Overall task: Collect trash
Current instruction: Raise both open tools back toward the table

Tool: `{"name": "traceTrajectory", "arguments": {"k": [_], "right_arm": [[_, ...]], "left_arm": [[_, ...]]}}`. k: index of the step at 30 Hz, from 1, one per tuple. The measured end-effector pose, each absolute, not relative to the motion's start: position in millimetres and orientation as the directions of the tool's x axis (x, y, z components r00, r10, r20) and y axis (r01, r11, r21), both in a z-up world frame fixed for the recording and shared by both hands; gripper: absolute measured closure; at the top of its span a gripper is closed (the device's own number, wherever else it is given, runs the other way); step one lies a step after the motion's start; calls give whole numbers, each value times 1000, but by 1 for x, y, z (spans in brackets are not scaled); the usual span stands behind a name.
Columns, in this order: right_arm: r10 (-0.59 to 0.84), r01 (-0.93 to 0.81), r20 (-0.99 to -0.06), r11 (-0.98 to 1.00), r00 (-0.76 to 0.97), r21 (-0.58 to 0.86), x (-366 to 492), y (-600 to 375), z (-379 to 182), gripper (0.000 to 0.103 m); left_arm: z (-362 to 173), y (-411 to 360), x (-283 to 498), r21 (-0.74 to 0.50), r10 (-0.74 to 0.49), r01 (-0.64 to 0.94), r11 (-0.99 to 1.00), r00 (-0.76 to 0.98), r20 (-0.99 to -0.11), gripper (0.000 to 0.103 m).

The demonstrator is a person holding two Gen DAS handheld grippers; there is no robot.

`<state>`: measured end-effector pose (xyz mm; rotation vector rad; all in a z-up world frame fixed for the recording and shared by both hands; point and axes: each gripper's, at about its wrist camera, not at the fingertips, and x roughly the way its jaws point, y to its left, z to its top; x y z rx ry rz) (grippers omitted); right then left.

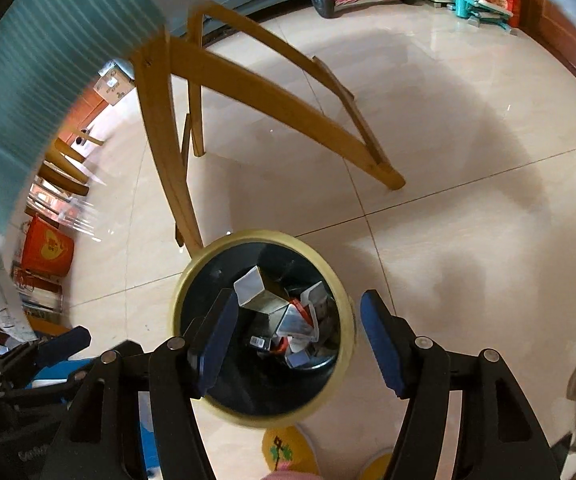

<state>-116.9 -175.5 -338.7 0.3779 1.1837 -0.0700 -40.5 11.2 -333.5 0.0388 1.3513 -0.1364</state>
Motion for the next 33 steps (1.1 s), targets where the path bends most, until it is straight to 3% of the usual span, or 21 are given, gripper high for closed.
{"name": "traceTrajectory", "arguments": {"k": [7, 19, 26, 33], "right_arm": [[139, 251, -910, 935, 390, 250, -144, -185, -245, 38], [150, 143, -842, 956, 518, 258, -146, -179, -17, 38], [132, 114, -777, 961, 615, 253, -133, -174, 84, 38], [63, 151, -720, 962, 691, 229, -116, -179, 144, 38]], "left_arm": [[-233, 18, -63, -66, -96, 132, 989, 236, -967, 26], [-11, 35, -77, -65, -149, 214, 975, 404, -903, 26], [75, 43, -50, -81, -188, 228, 970, 497, -847, 26], [138, 47, -10, -98, -238, 261, 960, 583, -777, 26]]}}
